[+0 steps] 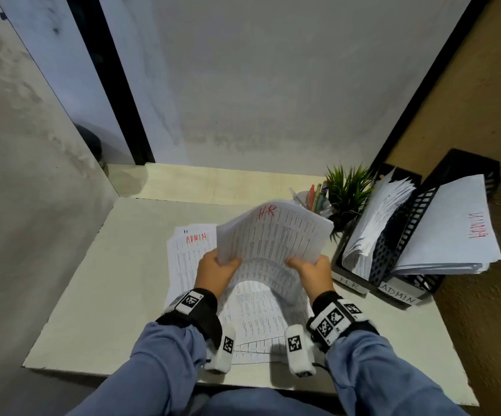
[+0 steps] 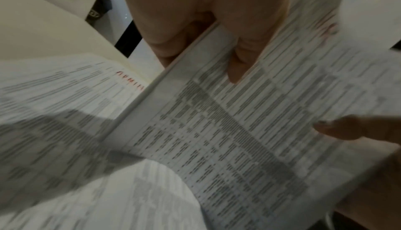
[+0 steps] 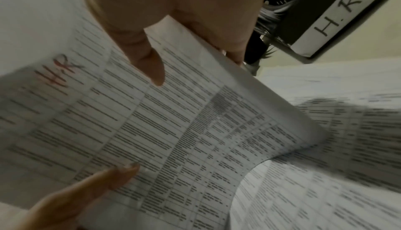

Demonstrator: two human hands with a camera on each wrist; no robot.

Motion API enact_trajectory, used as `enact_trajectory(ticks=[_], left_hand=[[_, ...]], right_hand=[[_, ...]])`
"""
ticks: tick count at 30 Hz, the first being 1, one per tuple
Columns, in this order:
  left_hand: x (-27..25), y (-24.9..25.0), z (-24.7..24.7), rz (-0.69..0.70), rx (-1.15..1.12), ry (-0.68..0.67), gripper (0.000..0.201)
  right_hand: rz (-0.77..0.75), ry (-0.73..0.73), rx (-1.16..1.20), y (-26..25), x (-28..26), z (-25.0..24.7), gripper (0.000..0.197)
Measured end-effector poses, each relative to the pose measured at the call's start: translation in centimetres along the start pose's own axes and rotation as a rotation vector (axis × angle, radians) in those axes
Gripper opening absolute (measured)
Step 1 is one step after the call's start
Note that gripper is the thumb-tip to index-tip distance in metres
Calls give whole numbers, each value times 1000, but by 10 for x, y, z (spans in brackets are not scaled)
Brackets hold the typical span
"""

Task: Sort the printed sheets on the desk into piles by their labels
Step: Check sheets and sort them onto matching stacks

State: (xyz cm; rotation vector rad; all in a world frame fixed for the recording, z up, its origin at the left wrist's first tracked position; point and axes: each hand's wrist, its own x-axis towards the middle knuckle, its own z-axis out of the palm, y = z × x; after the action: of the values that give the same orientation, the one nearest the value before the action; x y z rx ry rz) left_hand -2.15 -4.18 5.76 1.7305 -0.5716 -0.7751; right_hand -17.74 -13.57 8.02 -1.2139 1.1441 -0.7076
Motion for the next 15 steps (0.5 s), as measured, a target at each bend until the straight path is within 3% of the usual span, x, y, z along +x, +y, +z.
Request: enact_trajectory(ticks=[3, 7, 9, 12, 15], left_hand=[[-1, 3, -4, -27, -63, 66, 17], [3, 8, -8, 51, -109, 96, 17], [4, -2, -10, -11, -32, 59, 5], [-4, -25, -11, -100, 86, -42, 8], [-11, -16, -13, -43, 69, -40, 6]], right_hand=[[-52, 12, 2, -8, 0, 4, 19], [-132, 56, 64, -17, 2, 3, 21], [-42, 34, 66, -8, 0, 5, 19], [163, 74, 37, 6, -7, 4, 11], [142, 65, 88, -1, -2, -5, 10]])
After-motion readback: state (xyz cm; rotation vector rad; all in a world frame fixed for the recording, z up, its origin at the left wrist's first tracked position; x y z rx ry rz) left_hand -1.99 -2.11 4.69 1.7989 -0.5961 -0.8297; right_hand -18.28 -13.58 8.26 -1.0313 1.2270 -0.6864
